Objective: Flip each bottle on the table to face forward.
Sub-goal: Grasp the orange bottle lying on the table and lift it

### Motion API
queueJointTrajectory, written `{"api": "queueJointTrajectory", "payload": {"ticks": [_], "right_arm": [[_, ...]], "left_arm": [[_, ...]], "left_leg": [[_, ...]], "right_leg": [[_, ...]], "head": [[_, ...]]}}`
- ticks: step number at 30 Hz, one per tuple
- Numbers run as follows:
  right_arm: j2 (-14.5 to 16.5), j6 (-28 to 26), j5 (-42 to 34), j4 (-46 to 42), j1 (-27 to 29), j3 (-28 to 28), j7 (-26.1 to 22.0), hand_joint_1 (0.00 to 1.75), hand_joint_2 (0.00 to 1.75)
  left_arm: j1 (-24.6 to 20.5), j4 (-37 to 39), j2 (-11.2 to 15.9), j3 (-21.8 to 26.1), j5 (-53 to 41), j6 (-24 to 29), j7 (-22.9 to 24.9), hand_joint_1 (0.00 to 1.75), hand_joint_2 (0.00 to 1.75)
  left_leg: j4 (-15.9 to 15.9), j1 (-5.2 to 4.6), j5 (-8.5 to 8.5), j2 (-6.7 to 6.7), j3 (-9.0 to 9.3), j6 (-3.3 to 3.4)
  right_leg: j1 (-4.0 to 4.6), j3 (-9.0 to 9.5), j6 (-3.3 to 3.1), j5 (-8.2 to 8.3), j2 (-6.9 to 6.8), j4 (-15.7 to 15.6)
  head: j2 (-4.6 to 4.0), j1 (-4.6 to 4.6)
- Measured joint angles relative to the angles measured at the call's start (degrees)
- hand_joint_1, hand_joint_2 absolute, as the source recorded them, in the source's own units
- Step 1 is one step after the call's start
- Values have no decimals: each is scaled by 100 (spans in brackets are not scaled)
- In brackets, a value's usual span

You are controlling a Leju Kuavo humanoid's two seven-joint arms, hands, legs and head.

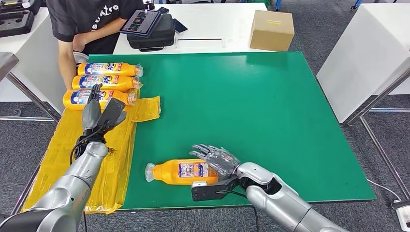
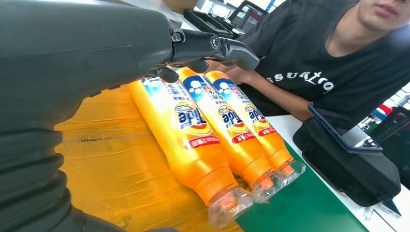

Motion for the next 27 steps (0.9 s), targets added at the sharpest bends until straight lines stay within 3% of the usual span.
{"api": "queueJointTrajectory", "payload": {"ticks": [21, 22, 25, 26, 27], "right_arm": [[877, -459, 839, 1735, -500, 620, 242, 0, 175], [898, -463, 870, 1787, -516, 638, 255, 17, 175], [961, -511, 1035, 1938, -557, 704, 327, 143, 175], [982, -542, 1092, 1981, -563, 724, 348, 170, 175], [1002, -574, 1143, 2020, -562, 737, 362, 174, 175]], "left_arm": [[0, 47, 0, 2, 137, 9, -89, 0, 175], [0, 47, 0, 2, 147, 2, -90, 0, 175], [0, 47, 0, 1, 179, -25, -95, 0, 175], [0, 47, -1, 1, 184, -33, -98, 0, 175], [0, 47, -2, 1, 189, -42, -102, 0, 175]], "left_leg": [[-1, 4, -3, 13, 27, -2], [-1, 5, -3, 18, 33, -2], [-3, 7, -6, 33, 54, -4], [-4, 9, -7, 36, 61, -5], [-4, 11, -8, 39, 67, -7]], "right_leg": [[3, 13, -1, 1, 11, -3], [4, 16, -3, 2, 14, -4], [8, 27, -16, 10, 26, -5], [10, 30, -19, 12, 31, -5], [12, 34, -22, 14, 35, -6]], "head": [[0, 1], [0, 1], [0, 0], [0, 0], [0, 1]]}}
